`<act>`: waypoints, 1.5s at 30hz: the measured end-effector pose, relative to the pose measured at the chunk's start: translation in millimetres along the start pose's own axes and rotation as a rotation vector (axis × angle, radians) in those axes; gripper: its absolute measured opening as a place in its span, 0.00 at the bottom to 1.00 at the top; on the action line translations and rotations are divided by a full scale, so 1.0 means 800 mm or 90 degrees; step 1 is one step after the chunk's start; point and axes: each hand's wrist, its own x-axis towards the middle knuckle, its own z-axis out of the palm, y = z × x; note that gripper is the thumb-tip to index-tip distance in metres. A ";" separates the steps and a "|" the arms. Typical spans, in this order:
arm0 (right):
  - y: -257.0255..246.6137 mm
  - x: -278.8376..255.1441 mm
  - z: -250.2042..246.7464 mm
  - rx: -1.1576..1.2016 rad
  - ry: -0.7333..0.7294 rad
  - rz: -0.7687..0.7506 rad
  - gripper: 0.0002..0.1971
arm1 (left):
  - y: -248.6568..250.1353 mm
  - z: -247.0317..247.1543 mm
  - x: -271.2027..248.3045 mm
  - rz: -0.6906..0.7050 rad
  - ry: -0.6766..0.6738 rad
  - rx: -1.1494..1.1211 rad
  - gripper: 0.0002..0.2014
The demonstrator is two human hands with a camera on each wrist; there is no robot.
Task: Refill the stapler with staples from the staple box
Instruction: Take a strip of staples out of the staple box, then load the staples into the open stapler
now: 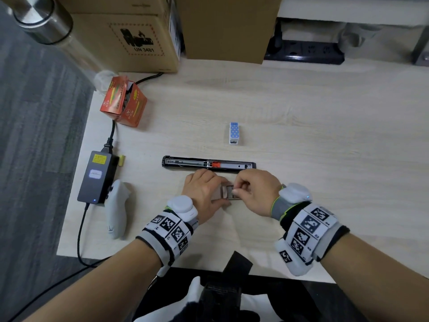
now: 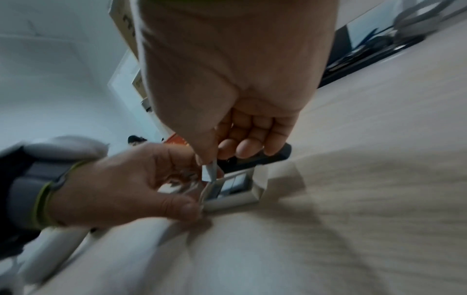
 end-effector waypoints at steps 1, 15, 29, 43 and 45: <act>0.002 -0.001 -0.005 0.021 0.003 0.018 0.06 | -0.001 -0.004 0.000 0.004 0.002 -0.004 0.25; -0.012 0.016 -0.024 0.359 0.155 0.083 0.05 | 0.035 -0.061 0.052 -0.267 -0.039 -0.565 0.07; 0.004 0.040 -0.013 -0.022 0.197 0.006 0.06 | -0.028 -0.070 0.054 -0.132 0.047 -0.022 0.18; 0.003 0.050 0.001 -0.065 0.184 -0.053 0.06 | -0.033 -0.043 0.058 -0.096 -0.006 -0.023 0.10; 0.003 0.049 0.001 -0.065 0.181 -0.062 0.06 | -0.033 -0.043 0.058 -0.097 -0.008 -0.022 0.11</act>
